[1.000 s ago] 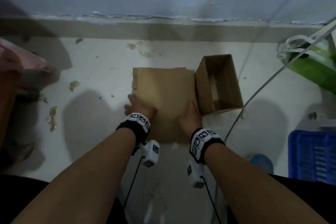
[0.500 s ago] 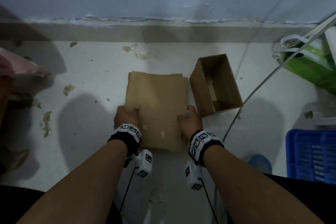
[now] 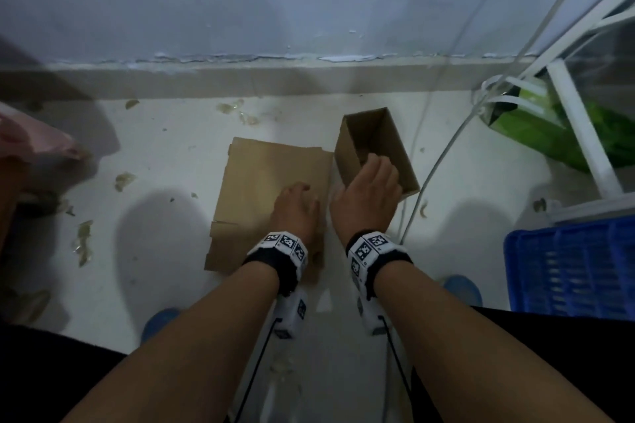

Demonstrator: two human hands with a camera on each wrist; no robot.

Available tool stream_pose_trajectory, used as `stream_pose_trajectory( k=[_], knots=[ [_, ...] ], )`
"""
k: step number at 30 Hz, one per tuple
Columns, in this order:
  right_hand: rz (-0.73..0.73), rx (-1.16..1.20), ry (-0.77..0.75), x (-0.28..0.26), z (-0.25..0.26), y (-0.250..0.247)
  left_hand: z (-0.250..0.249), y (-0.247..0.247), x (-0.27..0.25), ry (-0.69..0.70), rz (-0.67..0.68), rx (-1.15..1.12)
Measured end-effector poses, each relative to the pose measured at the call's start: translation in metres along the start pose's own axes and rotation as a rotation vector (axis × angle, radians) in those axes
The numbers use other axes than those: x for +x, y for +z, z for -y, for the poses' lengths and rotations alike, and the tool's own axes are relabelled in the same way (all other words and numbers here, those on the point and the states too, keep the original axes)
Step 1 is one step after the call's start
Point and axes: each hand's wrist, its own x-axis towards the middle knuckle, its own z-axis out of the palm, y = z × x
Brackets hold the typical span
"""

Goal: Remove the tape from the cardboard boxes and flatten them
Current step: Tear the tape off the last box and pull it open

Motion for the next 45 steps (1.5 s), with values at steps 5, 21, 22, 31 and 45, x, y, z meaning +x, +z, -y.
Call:
stream_pose_trajectory(
  k=[5,21,22,31,45],
  knots=[
    [0.376,-0.316,-0.136,0.001,-0.042,-0.010,-0.010,0.004,-0.003,-0.015,0.116,0.011],
    [0.141,0.951,0.216,0.016,0.034,-0.203,-0.124,-0.152,-0.056,0.051,-0.132,-0.206],
    [0.150,1.030,0.212,0.012,0.040,-0.216,-0.129,-0.170,-0.063,0.062,-0.188,-0.267],
    [0.253,1.392,0.125,-0.023,0.083,-0.300,-0.153,-0.282,-0.118,0.304,-0.263,-0.337],
    [0.305,1.528,0.175,-0.014,0.097,-0.315,-0.166,-0.283,-0.127,0.465,-0.523,-0.417]
  ],
)
